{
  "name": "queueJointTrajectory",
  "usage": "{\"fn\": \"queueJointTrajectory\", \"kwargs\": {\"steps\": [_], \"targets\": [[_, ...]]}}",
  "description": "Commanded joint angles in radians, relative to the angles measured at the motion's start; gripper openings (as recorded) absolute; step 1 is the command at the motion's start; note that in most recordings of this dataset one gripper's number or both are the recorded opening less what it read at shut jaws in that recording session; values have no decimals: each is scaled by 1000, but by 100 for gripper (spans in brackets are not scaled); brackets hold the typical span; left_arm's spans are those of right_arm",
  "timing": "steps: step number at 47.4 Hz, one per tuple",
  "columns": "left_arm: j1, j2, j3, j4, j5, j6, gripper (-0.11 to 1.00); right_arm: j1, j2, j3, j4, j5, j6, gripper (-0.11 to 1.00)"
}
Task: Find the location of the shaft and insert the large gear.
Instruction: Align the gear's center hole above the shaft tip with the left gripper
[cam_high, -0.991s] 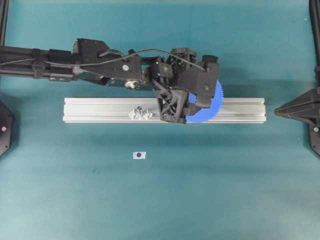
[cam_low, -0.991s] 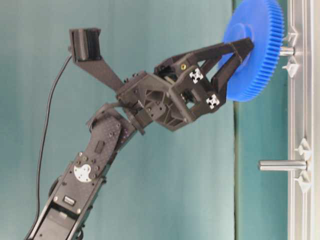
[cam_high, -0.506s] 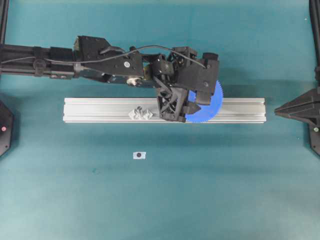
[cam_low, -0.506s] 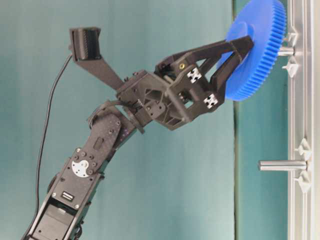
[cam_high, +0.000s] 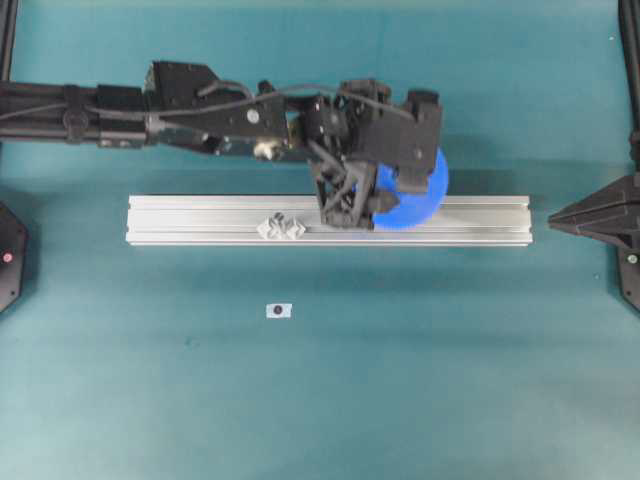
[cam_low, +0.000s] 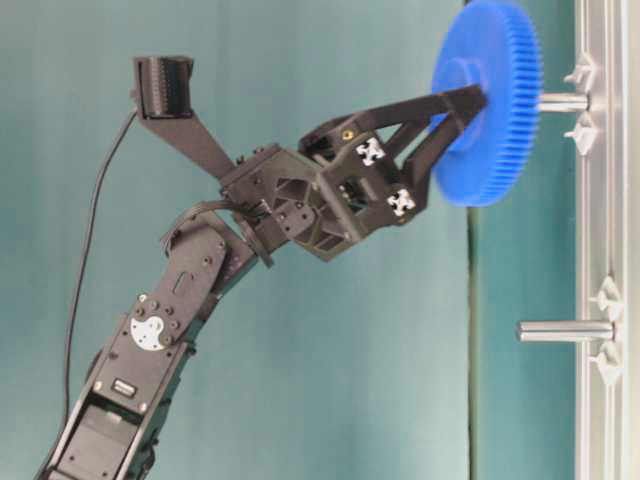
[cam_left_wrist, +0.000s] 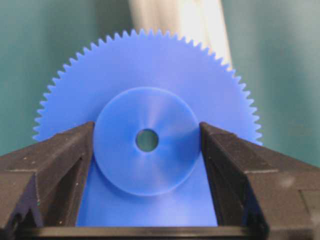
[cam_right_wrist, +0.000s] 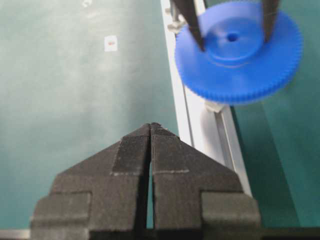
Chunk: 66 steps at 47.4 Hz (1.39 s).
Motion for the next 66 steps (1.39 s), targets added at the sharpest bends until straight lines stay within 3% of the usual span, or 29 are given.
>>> {"fn": "queueJointTrajectory", "kwargs": {"steps": [1,7,30,66], "targets": [[6,-32,-37,3,-5,0,71,-3,8,-12,0,-9,9,0],[0,-29,-31,3,-5,-8,71,-3,8,-14,0,-9,9,0],[-46,-23,-3,3,-3,-140,71,-3,8,-11,0,-20,9,0],[-29,-15,31,3,-3,-146,71,-3,8,-12,0,-20,9,0]]}}
